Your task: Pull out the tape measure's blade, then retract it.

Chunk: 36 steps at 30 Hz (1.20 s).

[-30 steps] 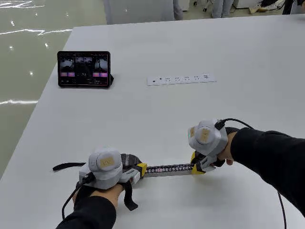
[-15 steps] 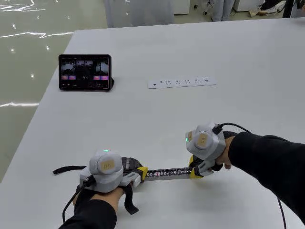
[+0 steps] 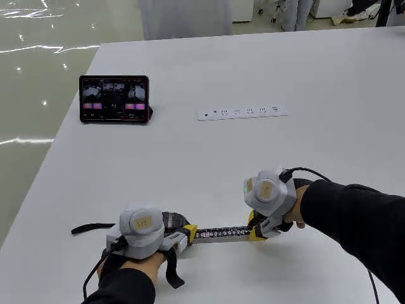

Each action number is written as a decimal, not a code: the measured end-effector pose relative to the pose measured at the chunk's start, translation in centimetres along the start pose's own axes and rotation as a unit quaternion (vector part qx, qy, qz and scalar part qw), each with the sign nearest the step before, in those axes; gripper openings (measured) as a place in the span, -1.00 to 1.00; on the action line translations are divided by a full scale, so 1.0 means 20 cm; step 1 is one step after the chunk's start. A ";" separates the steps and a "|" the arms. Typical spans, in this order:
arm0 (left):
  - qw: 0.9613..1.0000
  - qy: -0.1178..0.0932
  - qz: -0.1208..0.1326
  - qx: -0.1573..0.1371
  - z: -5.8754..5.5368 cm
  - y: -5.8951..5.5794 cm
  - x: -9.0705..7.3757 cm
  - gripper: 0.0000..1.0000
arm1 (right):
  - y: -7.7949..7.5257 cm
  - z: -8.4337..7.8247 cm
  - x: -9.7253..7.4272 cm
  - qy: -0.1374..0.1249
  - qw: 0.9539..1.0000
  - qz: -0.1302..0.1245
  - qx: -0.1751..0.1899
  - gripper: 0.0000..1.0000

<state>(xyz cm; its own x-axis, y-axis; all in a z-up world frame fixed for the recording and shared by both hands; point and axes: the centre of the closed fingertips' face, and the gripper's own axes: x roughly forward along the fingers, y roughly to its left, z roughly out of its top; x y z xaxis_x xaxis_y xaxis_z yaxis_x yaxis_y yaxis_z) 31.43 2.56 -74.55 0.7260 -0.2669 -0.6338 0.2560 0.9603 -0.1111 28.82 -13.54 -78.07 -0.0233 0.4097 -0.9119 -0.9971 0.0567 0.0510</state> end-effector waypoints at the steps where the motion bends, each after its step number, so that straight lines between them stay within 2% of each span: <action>1: 1.000 0.000 0.000 0.000 0.00 0.00 0.00 0.19 | 0.00 0.00 0.00 0.000 1.000 0.000 0.000 -0.79; 36: 1.000 0.001 -0.001 -0.003 0.00 0.01 0.01 0.19 | 0.00 0.08 0.04 -0.004 1.000 0.000 -0.006 -0.79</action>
<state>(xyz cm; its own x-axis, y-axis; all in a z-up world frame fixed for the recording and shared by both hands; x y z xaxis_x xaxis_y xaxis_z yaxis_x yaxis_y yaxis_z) 31.53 2.65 -74.63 0.7237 -0.2689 -0.6355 0.2544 0.9601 -0.1165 28.82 -11.73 -78.11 -0.0230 0.4174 -0.9084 -0.9979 0.0461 0.0465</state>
